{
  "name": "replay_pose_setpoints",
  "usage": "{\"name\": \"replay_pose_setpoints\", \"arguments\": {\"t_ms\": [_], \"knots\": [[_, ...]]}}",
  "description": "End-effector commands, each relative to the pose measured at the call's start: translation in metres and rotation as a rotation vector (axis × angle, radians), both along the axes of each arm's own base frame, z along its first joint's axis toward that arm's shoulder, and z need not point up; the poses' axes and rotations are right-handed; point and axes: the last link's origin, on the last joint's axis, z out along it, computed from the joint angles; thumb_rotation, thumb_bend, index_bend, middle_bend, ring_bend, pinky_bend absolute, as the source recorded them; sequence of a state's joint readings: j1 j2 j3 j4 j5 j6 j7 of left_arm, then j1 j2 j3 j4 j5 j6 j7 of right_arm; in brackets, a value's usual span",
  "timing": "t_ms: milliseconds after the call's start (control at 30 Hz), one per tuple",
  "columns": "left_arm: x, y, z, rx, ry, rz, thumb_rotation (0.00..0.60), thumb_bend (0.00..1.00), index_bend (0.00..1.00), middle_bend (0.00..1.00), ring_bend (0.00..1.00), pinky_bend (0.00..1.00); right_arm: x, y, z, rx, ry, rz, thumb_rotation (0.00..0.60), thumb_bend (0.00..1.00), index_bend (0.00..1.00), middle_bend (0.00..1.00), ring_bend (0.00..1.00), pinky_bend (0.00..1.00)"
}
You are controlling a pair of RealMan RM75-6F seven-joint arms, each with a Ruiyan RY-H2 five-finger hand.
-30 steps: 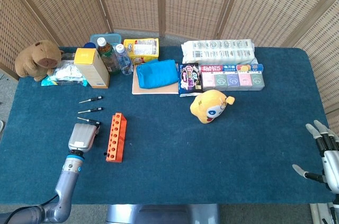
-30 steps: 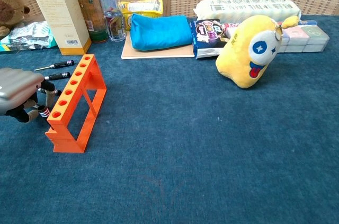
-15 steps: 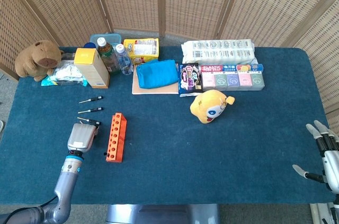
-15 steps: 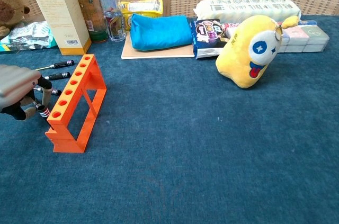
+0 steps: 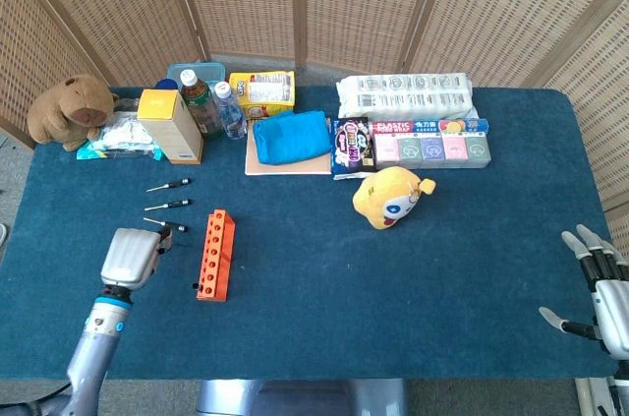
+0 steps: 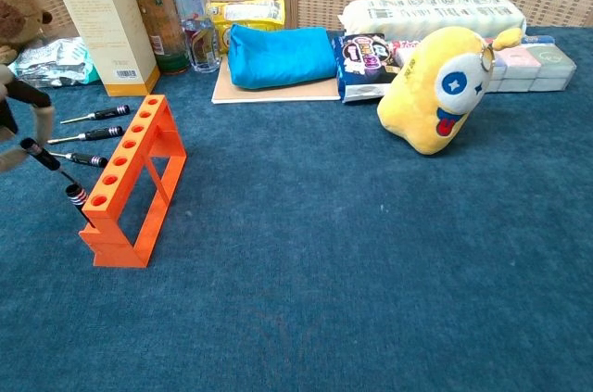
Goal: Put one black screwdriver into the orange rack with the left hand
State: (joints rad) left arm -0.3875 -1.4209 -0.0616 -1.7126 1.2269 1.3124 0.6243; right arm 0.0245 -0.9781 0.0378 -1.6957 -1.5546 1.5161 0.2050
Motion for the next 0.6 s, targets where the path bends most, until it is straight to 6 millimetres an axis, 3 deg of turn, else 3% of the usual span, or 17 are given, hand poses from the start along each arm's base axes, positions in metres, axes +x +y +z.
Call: {"name": "replay_pose_setpoints", "arguments": {"t_ms": [33, 400, 600], "knots": [[0.001, -0.009, 0.016, 0.012, -0.041, -0.011, 0.600, 0.38, 0.55, 1.00, 0.97, 0.95, 0.000, 0.000, -0.001, 0.003, 0.004, 0.000, 0.600, 0.11, 0.06, 0.01, 0.00, 0.00], [0.009, -0.024, 0.045, 0.018, -0.128, -0.052, 0.600, 0.38, 0.55, 1.00, 0.97, 0.95, 0.000, 0.000, -0.004, 0.008, 0.014, -0.004, 0.600, 0.11, 0.06, 0.01, 0.00, 0.00], [0.016, -0.030, 0.049, -0.020, -0.175, -0.067, 0.600, 0.38, 0.55, 1.00, 0.97, 0.95, 0.000, 0.000, -0.005, 0.007, 0.017, -0.004, 0.600, 0.11, 0.06, 0.01, 0.00, 0.00]]}}
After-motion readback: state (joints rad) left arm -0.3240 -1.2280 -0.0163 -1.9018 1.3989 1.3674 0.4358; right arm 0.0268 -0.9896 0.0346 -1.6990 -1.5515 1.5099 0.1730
